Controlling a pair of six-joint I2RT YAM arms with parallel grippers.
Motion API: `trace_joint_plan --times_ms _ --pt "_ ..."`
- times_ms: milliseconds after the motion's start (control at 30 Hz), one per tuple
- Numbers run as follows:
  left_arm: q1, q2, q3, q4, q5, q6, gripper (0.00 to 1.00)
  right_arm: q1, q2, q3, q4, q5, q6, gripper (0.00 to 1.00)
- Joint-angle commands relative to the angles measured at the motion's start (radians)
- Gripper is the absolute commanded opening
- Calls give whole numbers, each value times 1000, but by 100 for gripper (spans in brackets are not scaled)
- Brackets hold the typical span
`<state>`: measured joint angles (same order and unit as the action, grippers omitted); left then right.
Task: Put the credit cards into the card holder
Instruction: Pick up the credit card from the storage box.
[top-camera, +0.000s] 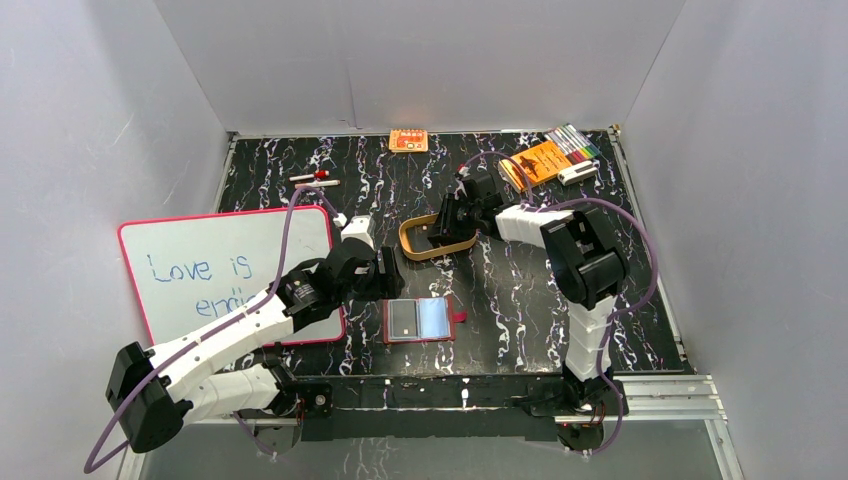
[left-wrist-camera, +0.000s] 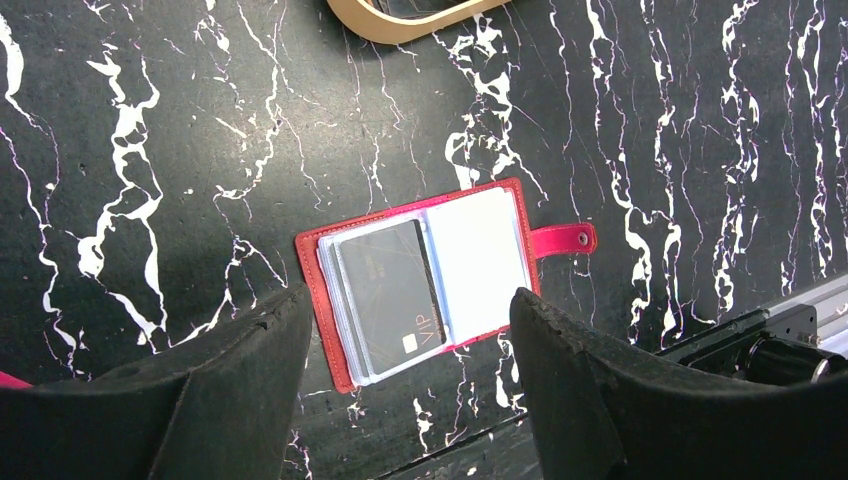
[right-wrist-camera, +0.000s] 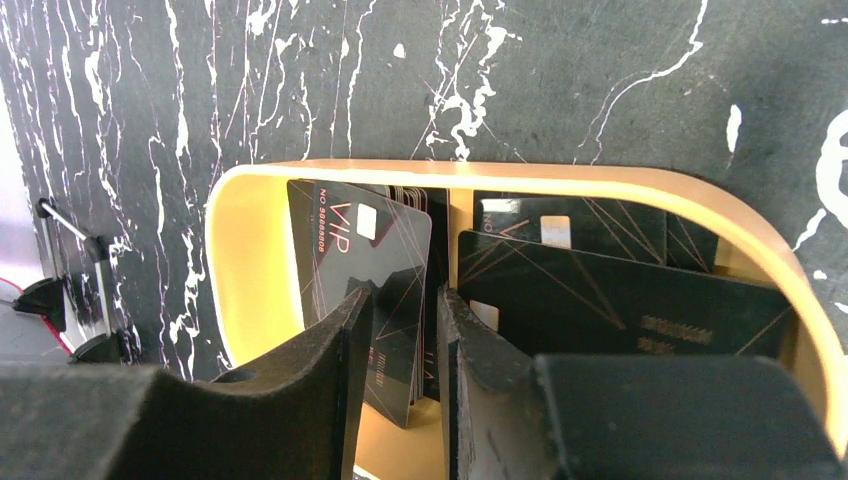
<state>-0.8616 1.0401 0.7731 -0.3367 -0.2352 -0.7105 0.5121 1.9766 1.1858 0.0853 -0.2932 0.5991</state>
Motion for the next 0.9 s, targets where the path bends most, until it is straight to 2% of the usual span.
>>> trace_joint_plan --times_ms 0,633,867 --pt "-2 -6 -9 4 -32 -1 69 9 13 50 7 -10 -5 36" --pt "-2 -8 -9 -6 -41 -7 69 -5 -36 -19 21 25 17 9" --pt "-2 -11 -12 -10 -44 -11 69 -23 -70 -58 33 26 25 4"
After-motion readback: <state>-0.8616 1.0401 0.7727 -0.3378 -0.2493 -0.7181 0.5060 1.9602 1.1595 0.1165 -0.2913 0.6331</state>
